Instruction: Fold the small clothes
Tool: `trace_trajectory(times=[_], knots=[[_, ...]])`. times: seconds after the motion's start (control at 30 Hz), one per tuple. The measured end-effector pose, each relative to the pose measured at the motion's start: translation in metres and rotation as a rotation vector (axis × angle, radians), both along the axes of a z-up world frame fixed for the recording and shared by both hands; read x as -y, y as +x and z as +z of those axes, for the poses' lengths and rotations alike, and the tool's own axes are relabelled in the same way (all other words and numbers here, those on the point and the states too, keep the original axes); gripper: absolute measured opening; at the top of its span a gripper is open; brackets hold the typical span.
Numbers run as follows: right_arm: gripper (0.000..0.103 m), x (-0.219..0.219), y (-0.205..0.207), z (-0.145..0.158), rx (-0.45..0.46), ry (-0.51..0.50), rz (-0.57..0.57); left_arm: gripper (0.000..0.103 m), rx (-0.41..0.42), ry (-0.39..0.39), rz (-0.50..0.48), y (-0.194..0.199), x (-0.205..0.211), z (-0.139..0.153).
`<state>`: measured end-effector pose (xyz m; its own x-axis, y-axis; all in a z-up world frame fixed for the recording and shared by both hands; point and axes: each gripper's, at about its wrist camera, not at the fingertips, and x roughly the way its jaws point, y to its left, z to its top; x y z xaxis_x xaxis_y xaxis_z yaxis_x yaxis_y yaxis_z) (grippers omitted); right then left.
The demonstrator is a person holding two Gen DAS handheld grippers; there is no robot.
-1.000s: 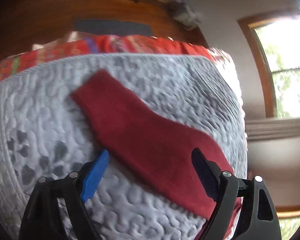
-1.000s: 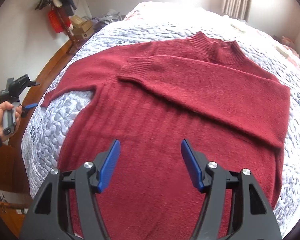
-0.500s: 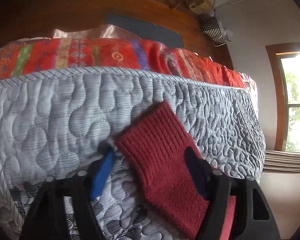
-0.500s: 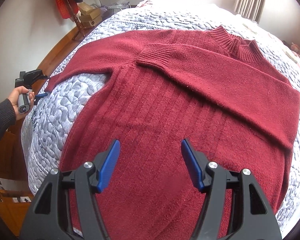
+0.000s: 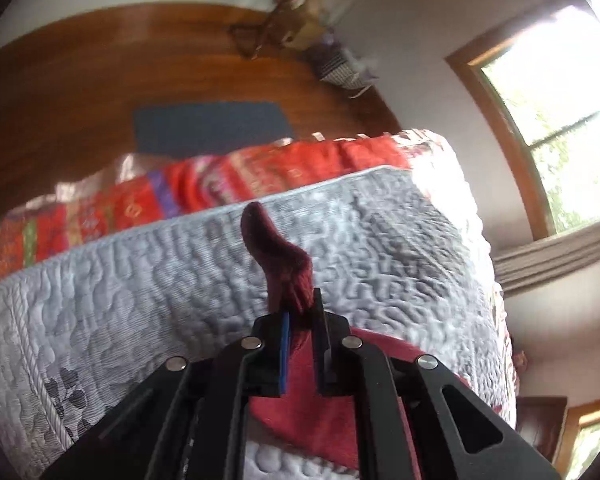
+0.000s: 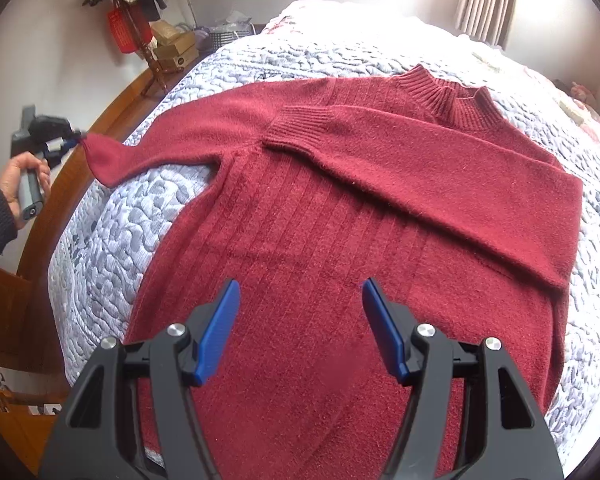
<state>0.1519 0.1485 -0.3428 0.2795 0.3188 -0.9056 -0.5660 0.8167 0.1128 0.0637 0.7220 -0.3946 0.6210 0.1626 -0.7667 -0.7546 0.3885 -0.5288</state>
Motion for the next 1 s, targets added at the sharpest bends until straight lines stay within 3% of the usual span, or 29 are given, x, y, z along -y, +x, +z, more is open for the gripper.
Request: trace_trajectory(times=[0.17, 0.27, 0.33, 0.53, 0.67, 0.83, 1.0], knots=[[0.064, 0.015, 0.003, 0.006, -0.02, 0.032, -0.045, 0.009, 0.111, 0.221, -0.227, 0.066, 0.088, 0.098], [0.064, 0.028, 0.008, 0.008, -0.037, 0.05, -0.09, 0.009, 0.16, 0.312, -0.361, 0.109, 0.15, 0.128], [0.064, 0.039, 0.011, 0.01, -0.037, 0.054, -0.123, 0.009, 0.179, 0.345, -0.45, 0.136, 0.192, 0.133], [0.066, 0.073, 0.028, 0.004, -0.034, 0.052, -0.212, 0.009, 0.145, 0.298, -0.674, 0.201, 0.29, 0.083], [0.067, 0.093, 0.053, -0.002, -0.052, 0.076, -0.266, 0.009, 0.086, 0.239, -0.754, 0.219, 0.331, 0.035], [0.07, 0.106, 0.094, -0.006, -0.114, 0.178, -0.312, 0.009, 0.03, 0.184, -0.807, 0.228, 0.356, -0.007], [0.072, 0.088, 0.149, -0.011, -0.185, 0.295, -0.242, 0.012, -0.009, 0.151, -0.841, 0.232, 0.366, -0.031]])
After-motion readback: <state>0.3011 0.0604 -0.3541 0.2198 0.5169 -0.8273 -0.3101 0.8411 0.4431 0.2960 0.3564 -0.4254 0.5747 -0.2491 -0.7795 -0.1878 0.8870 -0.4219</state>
